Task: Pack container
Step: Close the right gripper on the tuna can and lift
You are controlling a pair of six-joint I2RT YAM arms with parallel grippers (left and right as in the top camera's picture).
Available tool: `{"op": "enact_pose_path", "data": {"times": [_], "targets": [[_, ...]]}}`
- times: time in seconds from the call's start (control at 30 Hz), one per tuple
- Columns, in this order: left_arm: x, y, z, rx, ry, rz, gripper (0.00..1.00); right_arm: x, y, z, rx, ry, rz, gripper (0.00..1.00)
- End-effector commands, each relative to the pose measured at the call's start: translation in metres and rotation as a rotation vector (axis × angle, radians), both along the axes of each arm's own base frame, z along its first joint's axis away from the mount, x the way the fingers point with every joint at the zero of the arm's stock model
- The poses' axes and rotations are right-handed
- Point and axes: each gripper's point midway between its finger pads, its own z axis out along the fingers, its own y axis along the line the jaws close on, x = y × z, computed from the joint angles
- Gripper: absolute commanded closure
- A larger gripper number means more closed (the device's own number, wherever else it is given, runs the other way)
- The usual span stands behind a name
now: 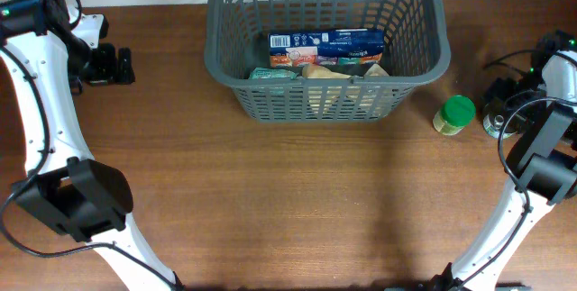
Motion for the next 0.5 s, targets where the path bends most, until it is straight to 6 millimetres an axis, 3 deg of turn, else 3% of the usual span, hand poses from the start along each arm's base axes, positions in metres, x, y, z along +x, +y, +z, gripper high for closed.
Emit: {"op": "enact_pose_path", "data": {"times": [0.0,0.17,0.47], "targets": [[-0.001,-0.002,0.002,-0.016,-0.007,0.012,0.01,-0.009,0.014,-0.022,0.061,0.044,0.041,0.08],[-0.001,-0.002,0.002,-0.016,-0.007,0.012,0.01,-0.011,0.017,-0.022,0.083,0.045,0.077,0.09],[-0.001,-0.002,0.002,-0.016,-0.007,0.012,0.01,-0.022,0.002,-0.021,0.041,0.081,0.065,0.09]]}}
